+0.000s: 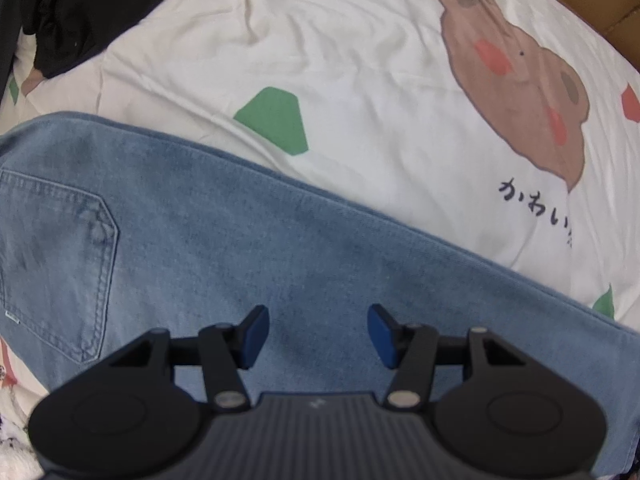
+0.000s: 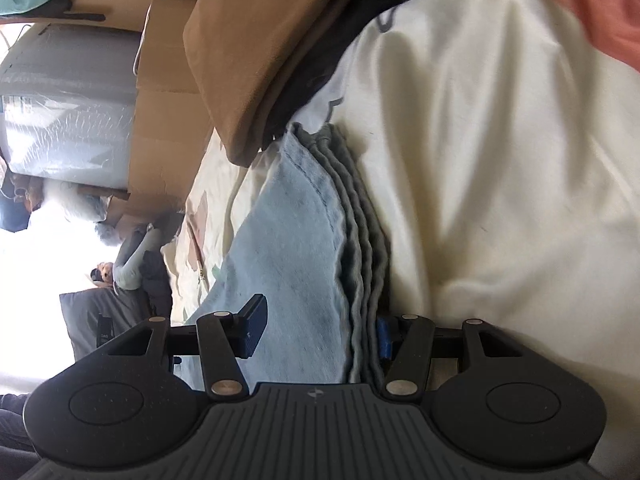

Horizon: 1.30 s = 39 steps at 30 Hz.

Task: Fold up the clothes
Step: 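Close the right gripper on the layered folded edge of the jeans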

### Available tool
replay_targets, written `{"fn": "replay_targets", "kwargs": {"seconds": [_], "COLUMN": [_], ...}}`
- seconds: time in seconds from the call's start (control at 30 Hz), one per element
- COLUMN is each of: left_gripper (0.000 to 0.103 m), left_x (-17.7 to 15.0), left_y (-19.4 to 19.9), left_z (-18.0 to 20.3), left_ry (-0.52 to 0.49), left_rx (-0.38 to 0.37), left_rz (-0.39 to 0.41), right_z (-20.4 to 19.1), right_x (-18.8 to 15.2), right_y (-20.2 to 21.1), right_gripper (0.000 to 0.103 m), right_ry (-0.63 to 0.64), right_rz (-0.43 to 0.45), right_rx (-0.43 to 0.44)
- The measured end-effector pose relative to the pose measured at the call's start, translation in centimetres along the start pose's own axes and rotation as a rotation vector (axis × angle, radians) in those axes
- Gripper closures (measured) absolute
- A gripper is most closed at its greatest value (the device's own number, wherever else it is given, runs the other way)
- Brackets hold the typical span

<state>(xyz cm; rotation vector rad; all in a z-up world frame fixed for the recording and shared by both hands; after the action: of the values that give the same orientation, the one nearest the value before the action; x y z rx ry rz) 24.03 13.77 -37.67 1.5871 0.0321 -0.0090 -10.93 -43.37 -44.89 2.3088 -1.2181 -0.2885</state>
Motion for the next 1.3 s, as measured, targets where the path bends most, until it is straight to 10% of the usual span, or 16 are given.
{"fn": "replay_targets", "kwargs": {"seconds": [0.67,0.73,1.3], "left_gripper": [0.045,0.045,0.046], "left_x": [0.1,0.3,4.2], "left_y": [-0.7,-0.7,2.7], "left_z": [0.0,-0.2,-0.8], "left_ry": [-0.009,-0.011,0.015], "left_rx": [-0.005,-0.006,-0.089], "left_rz": [-0.017,-0.018,0.075], "right_z": [-1.2,-1.4,-11.3], "right_x": [2.4,2.5,3.3], "right_y": [-2.6,-2.9,0.0], "right_gripper": [0.075,0.09,0.093], "right_ry": [0.136,0.147,0.149], "right_rz": [-0.198,-0.218,-0.218], "right_rx": [-0.11,-0.133,-0.285]}}
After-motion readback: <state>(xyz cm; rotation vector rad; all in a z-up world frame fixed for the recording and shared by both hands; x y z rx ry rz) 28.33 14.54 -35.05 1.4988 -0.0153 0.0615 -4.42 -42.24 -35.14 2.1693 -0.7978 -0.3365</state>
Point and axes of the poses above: each gripper's, at about its wrist camera, not at the fingertips, and y roughly against the way its jaws point, z to its right, x to its top, the point moved 5 cm from there along -y, roughly the way its jaws point, and after that the axes turned 4 degrees about -y, right-handed, at the moved point
